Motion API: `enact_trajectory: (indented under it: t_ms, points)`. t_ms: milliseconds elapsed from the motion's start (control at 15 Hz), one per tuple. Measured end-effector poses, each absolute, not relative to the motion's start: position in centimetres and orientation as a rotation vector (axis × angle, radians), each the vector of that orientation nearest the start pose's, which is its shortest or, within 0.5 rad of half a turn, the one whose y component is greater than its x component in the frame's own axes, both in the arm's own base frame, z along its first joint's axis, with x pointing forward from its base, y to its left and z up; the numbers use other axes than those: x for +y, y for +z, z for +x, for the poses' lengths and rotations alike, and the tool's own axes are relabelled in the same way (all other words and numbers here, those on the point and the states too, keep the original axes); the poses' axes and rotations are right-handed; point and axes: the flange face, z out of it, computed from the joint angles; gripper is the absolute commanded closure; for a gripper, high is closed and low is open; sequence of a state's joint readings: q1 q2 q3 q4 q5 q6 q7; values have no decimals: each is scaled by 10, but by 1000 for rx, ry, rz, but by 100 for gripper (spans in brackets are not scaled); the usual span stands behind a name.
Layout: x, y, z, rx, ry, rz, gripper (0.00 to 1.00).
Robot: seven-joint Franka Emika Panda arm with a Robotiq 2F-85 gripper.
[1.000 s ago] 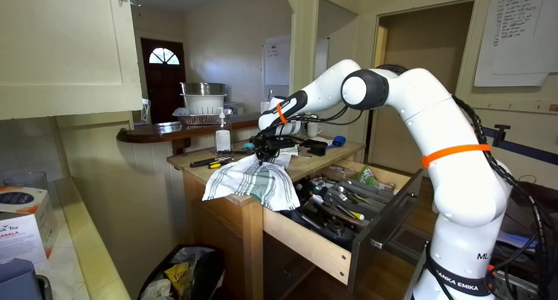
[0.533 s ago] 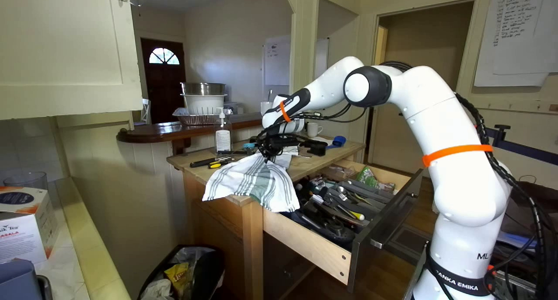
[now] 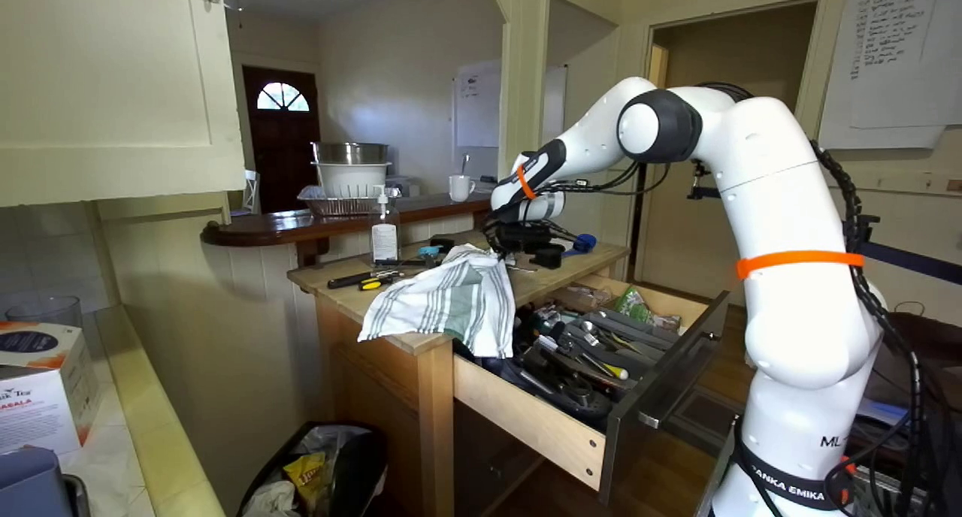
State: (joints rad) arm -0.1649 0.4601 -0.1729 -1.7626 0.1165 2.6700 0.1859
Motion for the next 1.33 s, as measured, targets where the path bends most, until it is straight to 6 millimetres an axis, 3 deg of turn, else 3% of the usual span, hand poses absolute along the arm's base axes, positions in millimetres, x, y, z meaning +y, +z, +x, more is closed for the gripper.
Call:
enact_trajectory:
  t_ms: [200,400,467,533,667,867,1133,1200,1333]
  points:
    - [-265,359,621,1099,-720,-2911,99]
    - [-293,348,591,1268,-668,-2870,99]
    - [-298,341,585,1306,-646,-2861,71]
    - [-301,336,579,1340,-627,-2852,71]
    - [-303,331,576,1381,-625,-2833,57]
    - [-295,354,591,1331,-854,-2798,35]
    - [-255,403,627,1159,-1156,-2705,5]
    - [-242,411,637,1122,-1196,-2674,0]
    - [-217,420,657,1055,-1236,-2624,0]
